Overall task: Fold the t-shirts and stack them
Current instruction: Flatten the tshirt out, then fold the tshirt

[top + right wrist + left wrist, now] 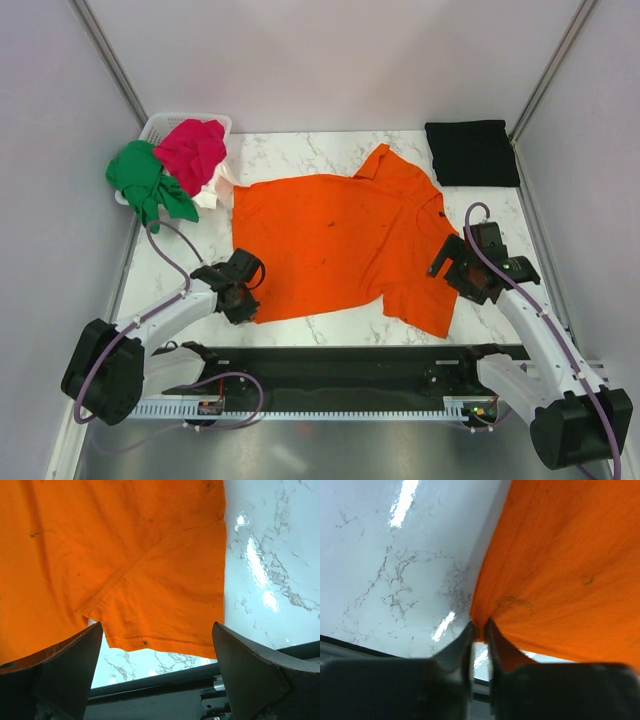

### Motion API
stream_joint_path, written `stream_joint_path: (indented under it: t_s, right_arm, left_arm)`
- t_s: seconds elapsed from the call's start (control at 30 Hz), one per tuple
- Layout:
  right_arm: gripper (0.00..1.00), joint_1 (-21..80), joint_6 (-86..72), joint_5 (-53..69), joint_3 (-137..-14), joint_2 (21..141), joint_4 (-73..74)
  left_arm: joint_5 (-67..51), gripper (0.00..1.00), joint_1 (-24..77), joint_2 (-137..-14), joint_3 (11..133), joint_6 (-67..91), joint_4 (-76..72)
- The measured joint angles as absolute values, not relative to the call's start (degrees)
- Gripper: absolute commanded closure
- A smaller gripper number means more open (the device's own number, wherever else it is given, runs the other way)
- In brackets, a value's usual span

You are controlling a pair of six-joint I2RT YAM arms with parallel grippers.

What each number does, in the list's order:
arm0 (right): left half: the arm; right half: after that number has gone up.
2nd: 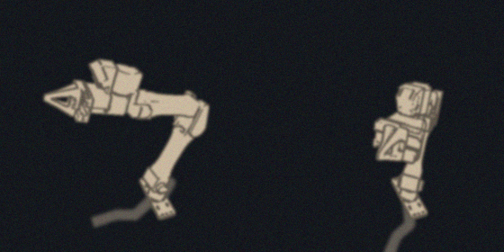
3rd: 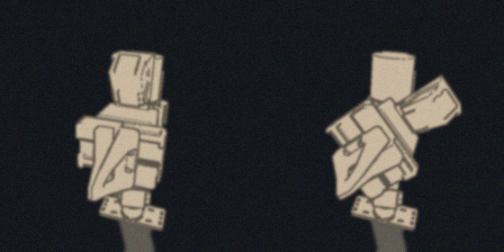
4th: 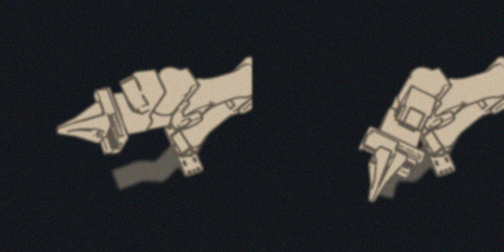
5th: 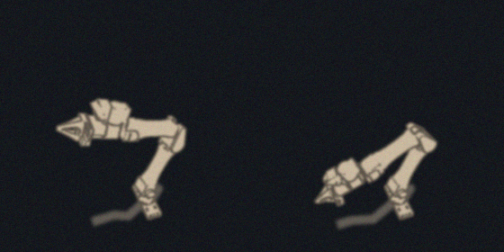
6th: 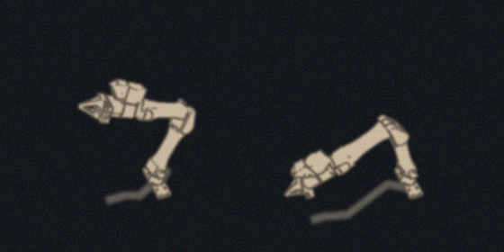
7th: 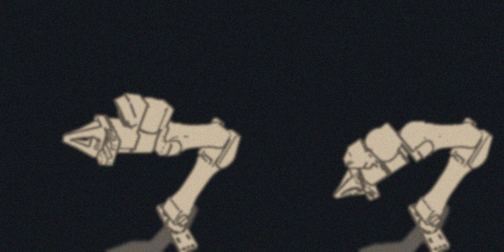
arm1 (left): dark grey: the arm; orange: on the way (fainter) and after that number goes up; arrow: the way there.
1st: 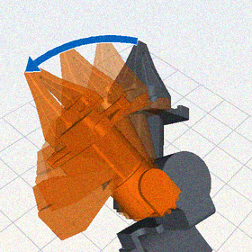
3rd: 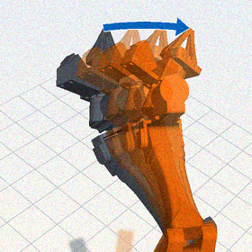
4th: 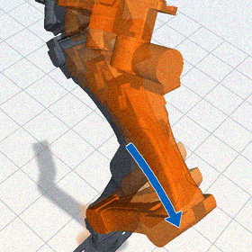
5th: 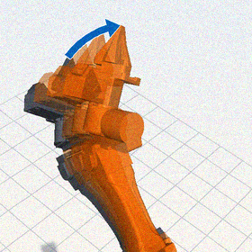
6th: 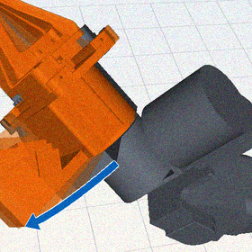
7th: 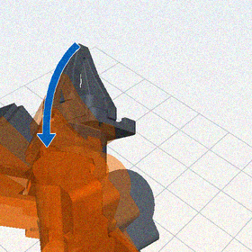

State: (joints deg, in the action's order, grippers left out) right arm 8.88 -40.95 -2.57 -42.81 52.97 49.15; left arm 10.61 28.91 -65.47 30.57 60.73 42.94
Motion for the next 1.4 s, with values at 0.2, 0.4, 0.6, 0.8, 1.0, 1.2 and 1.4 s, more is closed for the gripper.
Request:
stream_joint_path:
  t_s: [0.2,0.4,0.6,0.8,1.0,1.2,1.4]
  right_arm:
    - [0.03,8.9,-41.0,-3.5,-39.1,53.7,50.5]
    - [0.07,9.3,-41.3,-2.4,-35.2,56.6,51.5]
    - [0.21,11.6,-43.1,1.8,-33.1,61.9,47.8]
    - [0.44,13.6,-45.4,5.4,-29.3,64.7,46.1]
    - [0.74,15.2,-47.0,6.7,-28.3,63.5,45.0]
    - [1.0,16.0,-47.7,6.6,-27.9,60.8,45.1]
    - [1.0,16.0,-47.5,5.6,-32.3,56.0,50.9]
  left_arm:
    - [10.7,0.98,28.4,-64.3,30.3,60.6,40.7]
    - [9.9,0.98,20.4,-64.1,31.3,57.2,37.2]
    - [7.8,0.98,14.6,-65.5,33.5,53.5,34.3]
    - [5.9,0.98,12.5,-65.1,33.5,52.1,32.8]
    - [4.6,0.98,11.6,-63.8,33.5,51.0,32.5]
    - [1.3,0.98,11.6,-59.5,33.5,50.8,32.8]
    - [-2.2,0.98,11.6,-53.8,33.8,50.7,35.9]
